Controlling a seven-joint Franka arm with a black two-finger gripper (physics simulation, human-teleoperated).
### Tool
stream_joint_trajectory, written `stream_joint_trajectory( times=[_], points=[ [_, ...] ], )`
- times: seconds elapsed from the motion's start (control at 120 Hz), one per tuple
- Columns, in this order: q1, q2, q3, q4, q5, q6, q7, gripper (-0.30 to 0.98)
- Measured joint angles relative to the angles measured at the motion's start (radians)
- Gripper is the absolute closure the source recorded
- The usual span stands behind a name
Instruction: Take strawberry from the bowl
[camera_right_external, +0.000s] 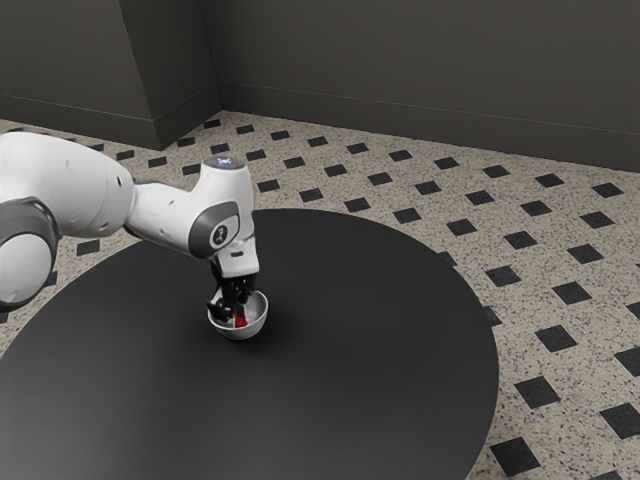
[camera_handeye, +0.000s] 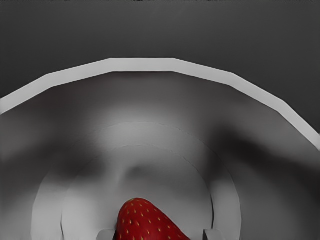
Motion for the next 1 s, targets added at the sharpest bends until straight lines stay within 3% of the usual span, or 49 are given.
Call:
stream_joint_trajectory(
  times=[0.2, 0.392, 0.575, 0.742, 0.942, 1.0],
  points=[
    [-0.001, -0.017, 0.001, 0.000, 0.001, 0.002, -0.001, 0.60],
    [-0.013, -0.145, 0.001, -0.010, 0.002, -0.028, -0.001, 0.63],
    [-0.109, -0.184, 0.000, 0.000, -0.007, -0.040, -0.008, 0.63],
    [-0.206, -0.108, -0.033, 0.064, -0.036, -0.011, -0.027, 0.62],
    [-0.228, 0.030, -0.081, 0.135, -0.058, 0.041, -0.053, 0.62],
    [-0.232, 0.038, -0.084, 0.137, -0.060, 0.050, -0.060, 0.55]
  ],
)
